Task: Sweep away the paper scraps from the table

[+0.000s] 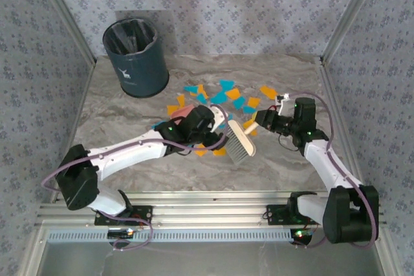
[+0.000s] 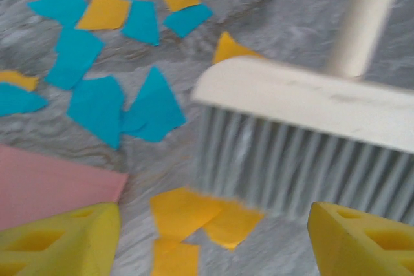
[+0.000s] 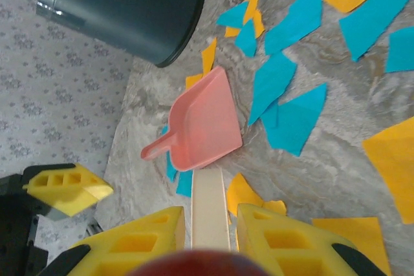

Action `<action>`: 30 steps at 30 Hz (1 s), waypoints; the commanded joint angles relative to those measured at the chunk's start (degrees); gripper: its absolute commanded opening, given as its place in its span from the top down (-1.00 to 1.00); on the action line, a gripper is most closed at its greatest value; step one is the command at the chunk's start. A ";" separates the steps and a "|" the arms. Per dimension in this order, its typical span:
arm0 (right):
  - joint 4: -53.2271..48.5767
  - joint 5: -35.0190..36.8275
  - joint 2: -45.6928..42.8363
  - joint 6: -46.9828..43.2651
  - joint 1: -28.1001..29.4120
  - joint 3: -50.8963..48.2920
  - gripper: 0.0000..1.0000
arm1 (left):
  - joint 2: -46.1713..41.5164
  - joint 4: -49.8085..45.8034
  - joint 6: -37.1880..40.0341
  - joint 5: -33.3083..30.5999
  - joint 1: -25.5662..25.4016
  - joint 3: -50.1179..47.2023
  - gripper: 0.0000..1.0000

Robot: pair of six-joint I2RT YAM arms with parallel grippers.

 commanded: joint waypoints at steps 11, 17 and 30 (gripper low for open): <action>-9.53 -3.81 -3.61 -6.71 -6.82 3.63 1.00 | -6.15 -20.55 5.81 -0.55 15.50 1.86 -0.54; -10.77 -3.46 -4.63 -7.20 -7.80 3.34 1.00 | -4.39 -26.14 11.56 0.94 22.31 2.41 -0.50; -11.25 -3.99 -5.25 -6.71 -8.26 2.31 1.00 | 2.47 -22.18 24.06 3.17 29.20 1.28 -0.49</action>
